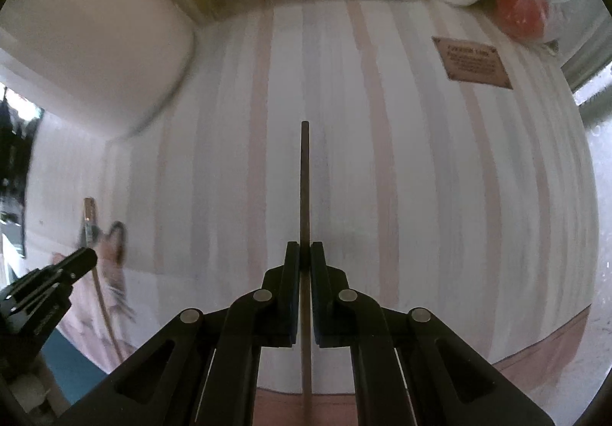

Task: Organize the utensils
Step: 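Grasp the light patterned chopstick with the left tool while the right grasps the dark one, then lift both chopsticks upright and carry them toward the cream holder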

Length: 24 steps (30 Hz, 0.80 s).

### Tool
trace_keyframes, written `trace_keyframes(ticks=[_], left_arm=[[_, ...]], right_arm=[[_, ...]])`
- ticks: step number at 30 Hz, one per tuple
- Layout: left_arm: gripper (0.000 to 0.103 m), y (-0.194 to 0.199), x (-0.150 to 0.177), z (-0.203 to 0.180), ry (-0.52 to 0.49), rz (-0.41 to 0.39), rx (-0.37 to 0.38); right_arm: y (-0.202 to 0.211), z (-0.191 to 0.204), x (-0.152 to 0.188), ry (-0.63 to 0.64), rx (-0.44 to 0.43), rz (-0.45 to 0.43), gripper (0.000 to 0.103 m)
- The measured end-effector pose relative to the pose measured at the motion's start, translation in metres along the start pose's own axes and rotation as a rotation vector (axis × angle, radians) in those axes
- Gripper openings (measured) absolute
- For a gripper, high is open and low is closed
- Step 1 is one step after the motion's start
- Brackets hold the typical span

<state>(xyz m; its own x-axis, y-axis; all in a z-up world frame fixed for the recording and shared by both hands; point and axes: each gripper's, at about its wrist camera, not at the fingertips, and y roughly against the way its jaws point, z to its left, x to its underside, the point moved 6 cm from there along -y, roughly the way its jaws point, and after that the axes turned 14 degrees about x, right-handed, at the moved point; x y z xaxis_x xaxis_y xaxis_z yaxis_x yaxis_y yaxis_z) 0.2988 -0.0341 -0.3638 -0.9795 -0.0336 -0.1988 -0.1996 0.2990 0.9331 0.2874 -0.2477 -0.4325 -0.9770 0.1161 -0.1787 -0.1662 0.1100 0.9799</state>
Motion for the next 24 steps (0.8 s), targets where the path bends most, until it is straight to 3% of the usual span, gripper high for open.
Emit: trace_keyframes(ticks=[14, 19, 23, 24], left_arm=[[0.0, 0.088, -0.013, -0.012, -0.045, -0.172, 0.047], [0.003, 0.076, -0.015, -0.009, -0.045, -0.131, 0.092], [0.033, 0.034, -0.008, 0.001, 0.009, -0.029, 0.104], [0.034, 0.024, -0.006, 0.003, 0.015, -0.009, 0.101]], right_arm=[[0.071, -0.01, 0.0, -0.038, -0.13, -0.155, 0.005], [0.082, -0.008, 0.001, -0.037, -0.151, -0.174, 0.005], [0.076, -0.006, 0.001, -0.042, -0.145, -0.159, 0.005], [0.072, -0.006, 0.002, -0.045, -0.141, -0.152, 0.005]])
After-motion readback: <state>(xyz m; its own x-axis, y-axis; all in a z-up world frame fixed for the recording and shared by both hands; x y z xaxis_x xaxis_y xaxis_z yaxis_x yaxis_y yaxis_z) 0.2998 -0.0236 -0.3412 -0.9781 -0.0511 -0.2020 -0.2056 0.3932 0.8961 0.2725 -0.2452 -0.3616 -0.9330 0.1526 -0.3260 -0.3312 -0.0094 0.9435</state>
